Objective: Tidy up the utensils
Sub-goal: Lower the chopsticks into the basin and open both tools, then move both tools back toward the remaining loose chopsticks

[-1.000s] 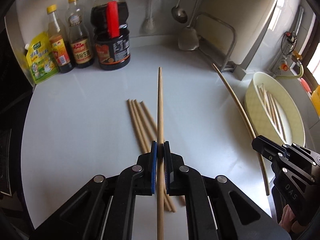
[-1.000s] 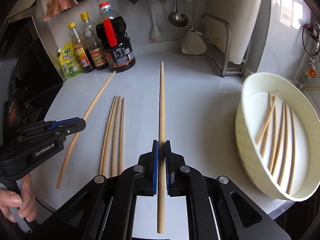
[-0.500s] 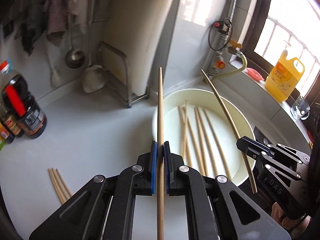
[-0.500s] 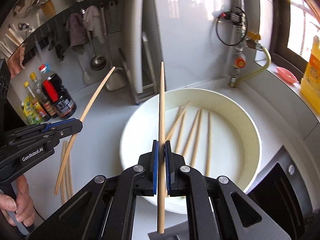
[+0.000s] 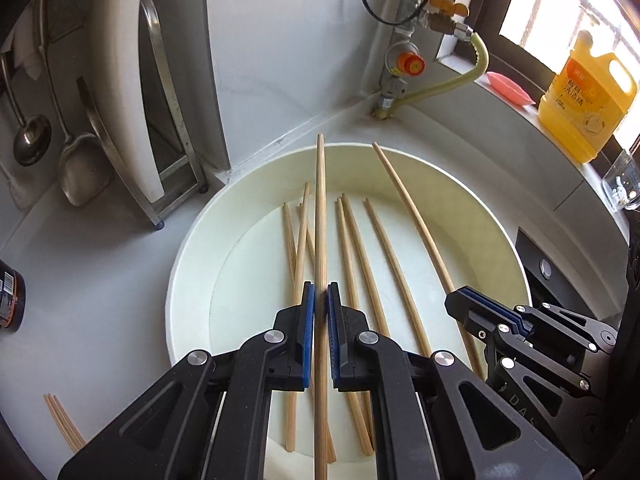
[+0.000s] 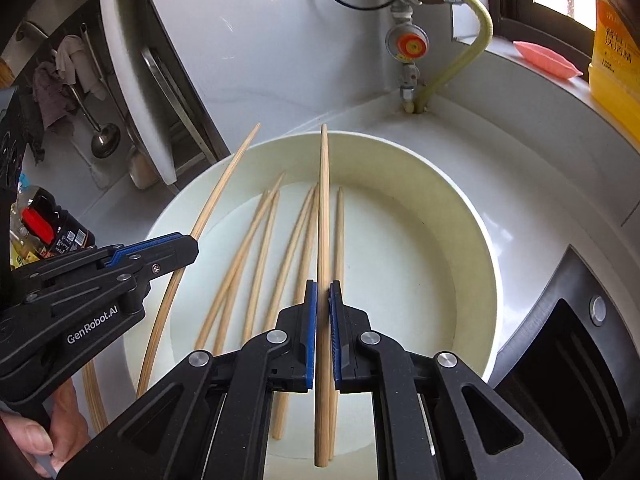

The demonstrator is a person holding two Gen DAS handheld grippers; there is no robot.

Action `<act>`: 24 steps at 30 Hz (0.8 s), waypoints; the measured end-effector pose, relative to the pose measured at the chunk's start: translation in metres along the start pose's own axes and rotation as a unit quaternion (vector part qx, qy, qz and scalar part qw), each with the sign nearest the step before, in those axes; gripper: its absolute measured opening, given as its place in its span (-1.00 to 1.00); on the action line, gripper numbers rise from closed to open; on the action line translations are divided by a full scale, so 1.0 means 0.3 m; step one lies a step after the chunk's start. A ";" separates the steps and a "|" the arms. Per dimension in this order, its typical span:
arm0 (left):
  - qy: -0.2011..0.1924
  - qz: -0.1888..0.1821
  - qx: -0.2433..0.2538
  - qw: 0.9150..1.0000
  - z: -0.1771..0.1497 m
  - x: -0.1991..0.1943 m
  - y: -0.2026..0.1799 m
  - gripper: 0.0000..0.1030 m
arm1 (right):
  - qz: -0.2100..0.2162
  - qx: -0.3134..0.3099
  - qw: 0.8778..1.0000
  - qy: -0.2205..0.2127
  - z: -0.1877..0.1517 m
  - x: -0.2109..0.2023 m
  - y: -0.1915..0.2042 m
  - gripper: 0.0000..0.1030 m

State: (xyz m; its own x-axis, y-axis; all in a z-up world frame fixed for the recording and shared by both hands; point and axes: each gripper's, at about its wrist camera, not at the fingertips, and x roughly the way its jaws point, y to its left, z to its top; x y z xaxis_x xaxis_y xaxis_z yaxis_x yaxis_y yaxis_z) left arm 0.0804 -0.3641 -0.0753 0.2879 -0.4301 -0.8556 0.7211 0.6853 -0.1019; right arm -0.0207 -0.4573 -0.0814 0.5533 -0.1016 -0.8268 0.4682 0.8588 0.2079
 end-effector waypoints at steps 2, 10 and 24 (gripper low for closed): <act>0.007 0.001 -0.001 1.000 0.003 0.024 -0.001 -0.85 | 0.001 0.005 1.000 0.007 -0.001 0.018 -0.012 -0.88; 0.023 0.031 -0.006 0.999 0.002 0.042 0.011 -0.66 | -0.001 0.011 1.000 0.013 -0.020 0.014 -0.019 -0.73; -0.050 0.057 -0.051 0.996 -0.065 -0.181 0.125 0.68 | 0.002 0.001 1.000 -0.014 -0.069 -0.104 0.025 -0.51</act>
State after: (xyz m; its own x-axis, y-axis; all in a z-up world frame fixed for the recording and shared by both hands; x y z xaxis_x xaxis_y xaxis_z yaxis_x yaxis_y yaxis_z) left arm 0.0795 -0.3036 -0.0427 0.4285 -0.3989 -0.8108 0.6144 0.7866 -0.0623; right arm -0.0486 -0.4371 -0.0649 0.5736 -0.1126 -0.8113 0.4676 0.8582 0.2115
